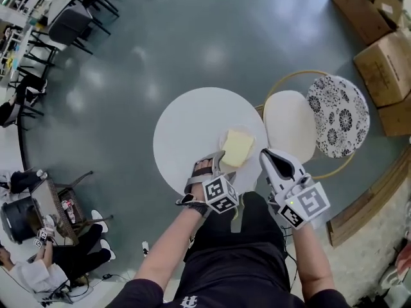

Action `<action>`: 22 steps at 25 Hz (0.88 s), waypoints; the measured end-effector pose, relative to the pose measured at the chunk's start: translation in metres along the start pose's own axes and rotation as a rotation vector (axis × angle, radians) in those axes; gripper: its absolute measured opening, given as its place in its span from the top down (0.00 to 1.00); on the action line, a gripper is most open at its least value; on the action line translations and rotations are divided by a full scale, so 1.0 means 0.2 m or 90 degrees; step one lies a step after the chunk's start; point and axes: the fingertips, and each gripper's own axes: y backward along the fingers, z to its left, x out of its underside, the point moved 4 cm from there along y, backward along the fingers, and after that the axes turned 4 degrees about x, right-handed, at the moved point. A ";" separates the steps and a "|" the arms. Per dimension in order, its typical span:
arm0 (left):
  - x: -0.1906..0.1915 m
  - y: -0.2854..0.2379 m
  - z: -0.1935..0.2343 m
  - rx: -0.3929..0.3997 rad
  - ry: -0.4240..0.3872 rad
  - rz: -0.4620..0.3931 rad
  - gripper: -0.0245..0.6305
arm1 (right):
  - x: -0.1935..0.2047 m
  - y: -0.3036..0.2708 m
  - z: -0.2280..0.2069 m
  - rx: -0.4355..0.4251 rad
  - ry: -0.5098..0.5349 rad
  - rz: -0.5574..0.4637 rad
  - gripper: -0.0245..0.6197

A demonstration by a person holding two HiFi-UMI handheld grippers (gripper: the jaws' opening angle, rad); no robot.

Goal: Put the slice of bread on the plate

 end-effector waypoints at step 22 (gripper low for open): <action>-0.49 1.00 0.29 -0.097 0.140 -0.286 0.54 | -0.50 0.02 0.31 0.003 0.086 -0.043 0.95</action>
